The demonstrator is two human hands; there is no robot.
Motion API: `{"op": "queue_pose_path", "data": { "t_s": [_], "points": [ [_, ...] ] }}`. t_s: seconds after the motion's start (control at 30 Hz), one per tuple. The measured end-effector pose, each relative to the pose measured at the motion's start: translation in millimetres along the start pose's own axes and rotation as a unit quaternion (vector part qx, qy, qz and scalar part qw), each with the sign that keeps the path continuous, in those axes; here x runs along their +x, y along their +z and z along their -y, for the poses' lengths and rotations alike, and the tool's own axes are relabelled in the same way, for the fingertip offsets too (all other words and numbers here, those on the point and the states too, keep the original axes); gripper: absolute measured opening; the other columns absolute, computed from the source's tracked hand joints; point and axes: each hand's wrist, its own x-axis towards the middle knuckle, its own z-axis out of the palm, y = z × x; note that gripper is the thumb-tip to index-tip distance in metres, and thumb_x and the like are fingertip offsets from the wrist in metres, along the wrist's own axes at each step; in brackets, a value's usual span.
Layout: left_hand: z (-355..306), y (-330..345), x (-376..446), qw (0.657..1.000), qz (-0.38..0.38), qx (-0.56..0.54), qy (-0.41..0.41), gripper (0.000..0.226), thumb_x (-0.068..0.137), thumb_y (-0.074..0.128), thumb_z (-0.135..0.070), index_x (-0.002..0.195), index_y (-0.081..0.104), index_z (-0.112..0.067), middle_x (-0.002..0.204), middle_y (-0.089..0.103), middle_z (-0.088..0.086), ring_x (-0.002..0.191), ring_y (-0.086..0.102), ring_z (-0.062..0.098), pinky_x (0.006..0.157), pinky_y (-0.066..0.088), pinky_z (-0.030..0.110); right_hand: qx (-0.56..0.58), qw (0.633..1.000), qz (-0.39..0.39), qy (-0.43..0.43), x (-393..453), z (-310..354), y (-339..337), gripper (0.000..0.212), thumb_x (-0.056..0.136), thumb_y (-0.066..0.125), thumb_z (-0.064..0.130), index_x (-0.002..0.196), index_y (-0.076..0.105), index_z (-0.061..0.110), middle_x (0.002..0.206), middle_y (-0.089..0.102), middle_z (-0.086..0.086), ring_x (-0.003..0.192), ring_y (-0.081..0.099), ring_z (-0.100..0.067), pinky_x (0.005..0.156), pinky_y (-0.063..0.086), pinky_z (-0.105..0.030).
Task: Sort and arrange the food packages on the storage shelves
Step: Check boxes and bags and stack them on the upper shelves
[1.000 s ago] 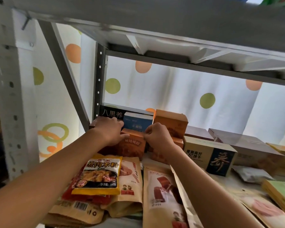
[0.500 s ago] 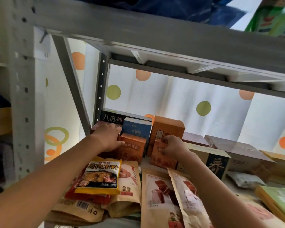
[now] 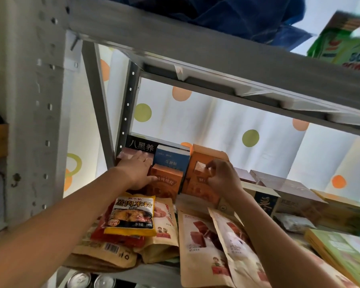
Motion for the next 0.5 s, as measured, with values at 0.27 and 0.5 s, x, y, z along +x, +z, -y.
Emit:
{"op": "queue_pose_path", "data": {
  "t_s": [0.27, 0.5],
  "points": [
    [-39, -25, -29, 0.933, -0.133, -0.318, 0.101, 0.069, 0.095, 0.057, -0.048, 0.152, 0.03, -0.019, 0.158, 0.034, 0.002, 0.141, 0.036, 0.018, 0.108, 0.031, 0.03, 0.159, 0.98, -0.112, 0.034, -28, 32, -21, 0.025, 0.08, 0.08, 0.017, 0.096, 0.066, 0.031, 0.102, 0.066, 0.01, 0.096, 0.06, -0.011, 0.077, 0.05, -0.024],
    [-67, -29, -85, 0.816, -0.109, -0.552, 0.134, 0.052, 0.078, 0.071, -0.043, 0.126, 0.053, -0.034, 0.115, 0.069, -0.009, 0.103, 0.067, 0.006, 0.091, 0.056, 0.037, 0.355, 0.927, -0.114, 0.048, -77, 70, -57, 0.028, 0.072, 0.087, 0.019, 0.095, 0.073, 0.025, 0.094, 0.071, 0.013, 0.088, 0.064, 0.001, 0.075, 0.051, -0.019]
  ]
}}
